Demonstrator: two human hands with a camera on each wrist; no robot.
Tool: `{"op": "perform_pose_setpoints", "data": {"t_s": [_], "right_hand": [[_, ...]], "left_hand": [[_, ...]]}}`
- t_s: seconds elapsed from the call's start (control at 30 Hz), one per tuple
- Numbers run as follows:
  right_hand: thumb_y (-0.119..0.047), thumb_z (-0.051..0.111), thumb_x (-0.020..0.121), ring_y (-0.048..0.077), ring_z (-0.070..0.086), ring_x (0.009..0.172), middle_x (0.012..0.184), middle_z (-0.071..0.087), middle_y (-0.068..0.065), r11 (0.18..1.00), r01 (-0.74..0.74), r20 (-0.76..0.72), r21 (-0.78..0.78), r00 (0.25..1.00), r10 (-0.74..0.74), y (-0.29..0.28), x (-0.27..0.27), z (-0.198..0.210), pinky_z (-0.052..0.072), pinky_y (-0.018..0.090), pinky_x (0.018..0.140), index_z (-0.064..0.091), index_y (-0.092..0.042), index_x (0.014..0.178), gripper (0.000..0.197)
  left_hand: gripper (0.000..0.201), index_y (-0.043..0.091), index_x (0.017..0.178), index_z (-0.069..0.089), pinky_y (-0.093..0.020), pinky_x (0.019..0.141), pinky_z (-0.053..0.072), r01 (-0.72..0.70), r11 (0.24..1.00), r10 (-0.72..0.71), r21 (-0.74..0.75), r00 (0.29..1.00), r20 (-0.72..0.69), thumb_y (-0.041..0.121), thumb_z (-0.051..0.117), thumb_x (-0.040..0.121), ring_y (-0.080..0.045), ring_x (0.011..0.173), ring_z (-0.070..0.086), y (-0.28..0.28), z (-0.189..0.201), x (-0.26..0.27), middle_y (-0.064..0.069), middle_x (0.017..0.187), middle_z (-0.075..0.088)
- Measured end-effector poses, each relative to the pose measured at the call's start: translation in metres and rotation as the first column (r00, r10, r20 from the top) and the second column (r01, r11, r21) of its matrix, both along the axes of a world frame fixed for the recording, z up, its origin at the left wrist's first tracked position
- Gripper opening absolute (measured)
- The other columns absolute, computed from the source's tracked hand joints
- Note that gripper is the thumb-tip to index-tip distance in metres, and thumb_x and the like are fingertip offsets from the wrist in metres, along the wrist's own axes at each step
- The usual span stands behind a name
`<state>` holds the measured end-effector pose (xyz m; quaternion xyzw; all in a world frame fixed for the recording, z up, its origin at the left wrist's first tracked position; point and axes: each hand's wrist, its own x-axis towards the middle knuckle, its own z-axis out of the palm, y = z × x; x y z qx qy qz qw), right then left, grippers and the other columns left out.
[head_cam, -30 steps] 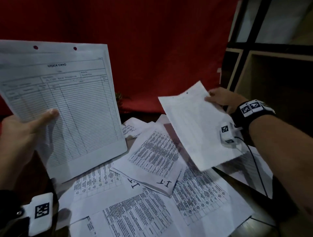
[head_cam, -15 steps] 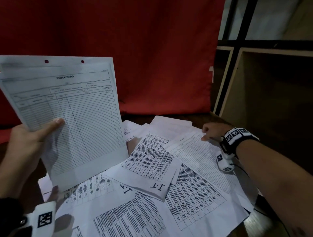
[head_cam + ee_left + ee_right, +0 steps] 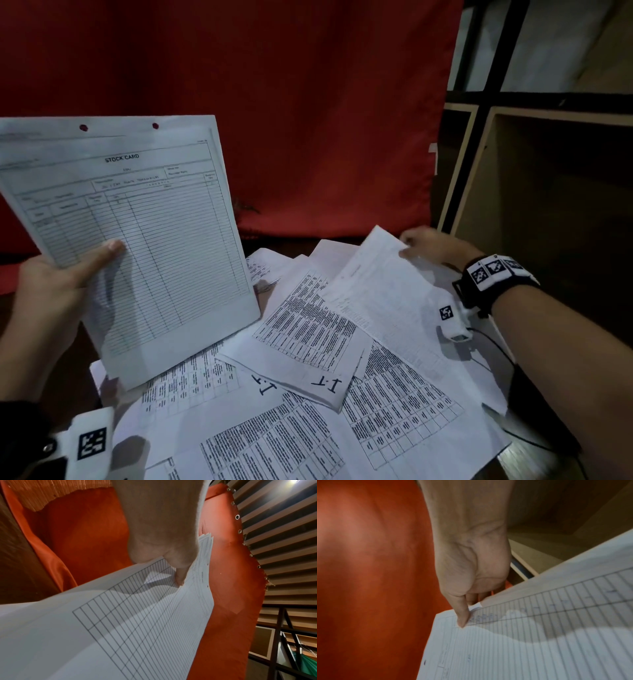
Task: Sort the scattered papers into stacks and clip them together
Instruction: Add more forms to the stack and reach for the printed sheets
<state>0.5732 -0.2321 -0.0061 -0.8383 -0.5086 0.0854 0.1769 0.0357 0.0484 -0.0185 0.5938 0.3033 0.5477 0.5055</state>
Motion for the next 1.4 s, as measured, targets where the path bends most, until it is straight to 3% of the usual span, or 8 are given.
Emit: {"op": "perform_pose_setpoints", "data": {"t_s": [0.23,0.33,0.67,0.83,1.0,1.1,1.2,1.4], "right_hand": [[-0.012,0.065,0.096,0.013,0.069,0.087,0.102,0.072,0.007,0.877,-0.174,-0.269,0.448,0.909,0.318,0.020,-0.102,0.119,0.056,0.026,0.082,0.065,-0.004,0.106,0.014],[-0.007,0.064,0.096,0.017,0.070,0.090,0.106,0.071,0.015,0.784,-0.194,-0.322,0.589,0.834,0.448,0.036,-0.140,0.145,0.057,0.027,0.081,0.059,0.009,0.115,0.025],[-0.006,0.055,0.102,0.012,0.071,0.071,0.091,0.070,0.008,0.637,0.177,-0.595,0.750,0.601,0.534,0.111,-0.234,0.122,0.057,0.027,0.061,0.057,-0.009,0.090,0.012],[-0.009,0.054,0.103,0.032,0.066,0.098,0.111,0.066,0.021,0.666,0.199,-0.670,0.719,0.453,0.588,0.140,-0.266,0.086,0.055,0.052,0.092,0.054,-0.007,0.102,0.003],[-0.015,0.056,0.102,0.023,0.063,0.087,0.097,0.068,0.011,0.662,0.292,-0.695,0.691,0.521,0.496,0.161,-0.281,0.068,0.056,0.046,0.080,0.055,-0.013,0.092,0.010],[-0.016,0.056,0.102,0.020,0.060,0.080,0.089,0.066,0.009,0.602,0.323,-0.648,0.730,0.608,0.459,0.168,-0.289,0.063,0.052,0.040,0.072,0.054,-0.012,0.092,0.011],[-0.014,0.055,0.102,0.015,0.066,0.075,0.088,0.070,0.005,0.543,0.283,-0.573,0.791,0.653,0.495,0.167,-0.295,0.067,0.055,0.033,0.067,0.053,-0.011,0.095,0.008],[-0.012,0.054,0.103,0.028,0.069,0.112,0.123,0.069,0.014,0.571,0.087,-0.529,0.816,0.511,0.678,0.159,-0.291,0.080,0.057,0.044,0.096,0.051,-0.016,0.123,0.021]], "left_hand": [[0.011,0.025,0.095,0.061,-0.002,0.063,0.053,-0.059,0.998,0.056,0.028,0.994,0.091,0.023,0.071,0.101,0.020,0.065,0.066,-0.049,0.033,0.017,0.040,0.065,0.067],[0.024,0.009,0.120,0.073,-0.007,0.072,0.058,-0.108,0.991,0.098,0.074,0.988,0.120,0.015,0.076,0.097,0.014,0.077,0.072,-0.050,0.038,0.023,0.037,0.078,0.073],[0.017,0.021,0.100,0.073,-0.009,0.067,0.057,-0.036,0.997,0.034,0.075,0.999,0.030,0.005,0.074,0.096,0.008,0.081,0.075,-0.048,0.032,0.030,0.028,0.080,0.077],[0.015,0.011,0.092,0.077,-0.026,0.060,0.063,0.002,1.000,-0.002,0.003,0.994,-0.105,0.001,0.068,0.098,-0.012,0.072,0.077,-0.052,0.031,0.025,0.001,0.083,0.082],[0.018,0.010,0.095,0.078,-0.034,0.067,0.061,-0.004,0.998,-0.002,-0.055,0.994,-0.111,0.017,0.064,0.104,-0.037,0.091,0.078,-0.057,0.032,0.015,-0.015,0.094,0.081],[0.048,0.012,0.126,0.072,-0.031,0.076,0.065,0.085,0.995,-0.076,-0.044,0.982,0.171,0.050,0.049,0.107,-0.020,0.102,0.080,-0.071,0.033,0.016,-0.006,0.115,0.081],[0.043,0.011,0.140,0.060,-0.036,0.099,0.060,0.023,0.986,-0.045,0.167,0.990,0.130,0.034,0.062,0.103,-0.016,0.120,0.073,-0.075,0.034,0.016,-0.003,0.131,0.075],[0.026,0.026,0.116,0.065,-0.020,0.082,0.062,-0.077,0.983,0.060,0.165,0.992,0.109,0.006,0.069,0.100,-0.003,0.098,0.077,-0.049,0.036,0.012,0.007,0.111,0.076]]}}
